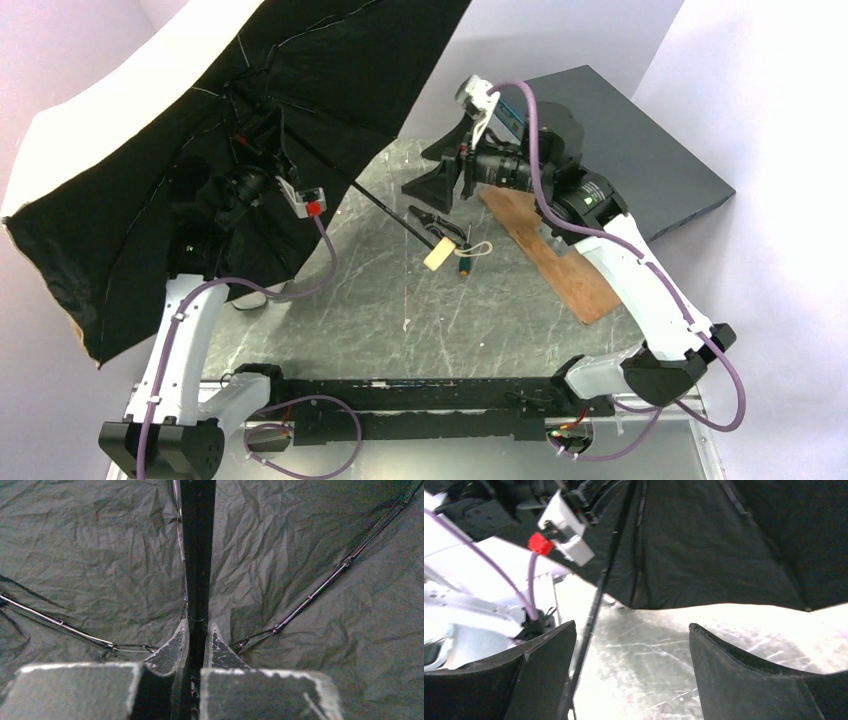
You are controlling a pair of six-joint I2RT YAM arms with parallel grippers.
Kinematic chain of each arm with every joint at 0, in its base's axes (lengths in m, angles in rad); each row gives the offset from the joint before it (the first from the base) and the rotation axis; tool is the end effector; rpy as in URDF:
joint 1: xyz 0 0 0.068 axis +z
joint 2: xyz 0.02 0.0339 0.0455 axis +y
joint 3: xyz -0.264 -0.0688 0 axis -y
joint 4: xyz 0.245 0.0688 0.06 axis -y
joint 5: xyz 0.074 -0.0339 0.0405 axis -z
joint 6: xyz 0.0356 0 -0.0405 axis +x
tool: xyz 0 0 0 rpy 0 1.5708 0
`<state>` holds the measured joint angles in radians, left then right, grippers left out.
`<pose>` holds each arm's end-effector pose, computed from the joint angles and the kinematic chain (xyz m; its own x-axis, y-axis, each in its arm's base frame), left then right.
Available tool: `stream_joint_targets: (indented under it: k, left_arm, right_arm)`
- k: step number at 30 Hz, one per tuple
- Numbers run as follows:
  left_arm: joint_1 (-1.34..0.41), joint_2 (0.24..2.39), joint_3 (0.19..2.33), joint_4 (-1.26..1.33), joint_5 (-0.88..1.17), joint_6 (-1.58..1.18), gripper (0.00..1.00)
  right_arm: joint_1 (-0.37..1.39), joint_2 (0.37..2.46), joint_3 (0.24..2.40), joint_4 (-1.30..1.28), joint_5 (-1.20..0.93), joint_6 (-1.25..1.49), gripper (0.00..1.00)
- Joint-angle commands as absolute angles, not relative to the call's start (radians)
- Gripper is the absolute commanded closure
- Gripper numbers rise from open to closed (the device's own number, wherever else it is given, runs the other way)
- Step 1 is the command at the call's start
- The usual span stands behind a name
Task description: Open the umbrella
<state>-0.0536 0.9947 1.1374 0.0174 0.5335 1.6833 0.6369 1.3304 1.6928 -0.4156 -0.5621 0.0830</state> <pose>0.2122 -0.0295 0.4458 0.5261 0.8286 0.1914 -0.2196 -0.0850 0.9719 0.2049 0.1752 0.5073 -0.1198 -0.0014 -0.9928 -0.9243 0.3651 0.1110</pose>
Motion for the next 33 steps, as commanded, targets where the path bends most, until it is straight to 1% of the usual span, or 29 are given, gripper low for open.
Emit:
stream_joint_targets:
  k: [1, 5, 8, 11, 13, 14, 17, 19, 20, 21, 22, 23, 25, 26, 27, 28, 30, 33]
  left_arm:
    - [-0.051, 0.97, 1.122, 0.068, 0.564, 1.804, 1.0]
    - [-0.05, 0.977, 1.104, 0.09, 0.556, 1.852, 1.0]
    - [-0.053, 0.982, 1.114, 0.091, 0.563, 1.852, 1.0]
    - [-0.058, 0.985, 1.129, 0.079, 0.557, 1.85, 1.0]
    - [-0.058, 0.985, 1.14, 0.072, 0.553, 1.836, 1.0]
    - [-0.058, 0.986, 1.145, 0.073, 0.549, 1.83, 1.0]
    - [-0.058, 0.991, 1.153, 0.068, 0.534, 1.821, 1.0]
    - [-0.058, 0.995, 1.146, 0.082, 0.521, 1.818, 1.0]
    - [-0.058, 0.995, 1.143, 0.084, 0.514, 1.817, 1.0]
    - [-0.058, 0.996, 1.136, 0.092, 0.509, 1.808, 1.0]
    - [-0.058, 0.995, 1.127, 0.104, 0.512, 1.795, 0.98]
    - [-0.06, 0.99, 1.116, 0.108, 0.521, 1.78, 0.94]
    - [-0.066, 0.977, 1.096, 0.097, 0.538, 1.756, 0.74]
    - [-0.072, 0.971, 1.09, 0.09, 0.545, 1.738, 0.66]
    - [-0.078, 0.965, 1.088, 0.077, 0.554, 1.719, 0.58]
    - [-0.085, 0.961, 1.088, 0.057, 0.565, 1.71, 0.53]
    - [-0.105, 0.96, 1.088, 0.021, 0.573, 1.721, 0.52]
    - [-0.156, 0.982, 1.08, 0.032, 0.545, 1.737, 0.5]
  right_arm:
    - [0.7, 1.389, 1.785, -0.578, -0.638, 0.084, 0.18]
    - [0.76, 1.492, 1.919, -0.786, -0.628, 0.026, 0.21]
    - [0.815, 1.545, 1.973, -0.905, -0.539, -0.041, 0.22]
    - [0.841, 1.572, 1.972, -0.945, -0.476, -0.075, 0.23]
    - [0.851, 1.589, 1.974, -0.964, -0.472, -0.088, 0.26]
    - [0.857, 1.592, 1.972, -0.971, -0.47, -0.093, 0.29]
    - [0.862, 1.599, 1.956, -0.992, -0.472, -0.101, 0.5]
    - [0.862, 1.596, 1.941, -0.999, -0.49, -0.1, 0.7]
    - [0.861, 1.591, 1.934, -1.0, -0.511, -0.103, 0.8]
    - [0.862, 1.587, 1.93, -0.999, -0.531, -0.108, 0.97]
    - [0.862, 1.579, 1.925, -0.984, -0.531, -0.098, 1.0]
    - [0.86, 1.567, 1.917, -0.958, -0.532, -0.09, 1.0]
    - [0.844, 1.542, 1.899, -0.885, -0.572, -0.07, 1.0]
    - [0.833, 1.526, 1.885, -0.835, -0.592, -0.051, 1.0]
    - [0.824, 1.512, 1.87, -0.791, -0.612, -0.034, 1.0]
    - [0.819, 1.501, 1.856, -0.752, -0.624, -0.019, 1.0]
    - [0.816, 1.496, 1.854, -0.713, -0.647, -0.003, 1.0]
    - [0.815, 1.49, 1.837, -0.66, -0.677, 0.054, 1.0]
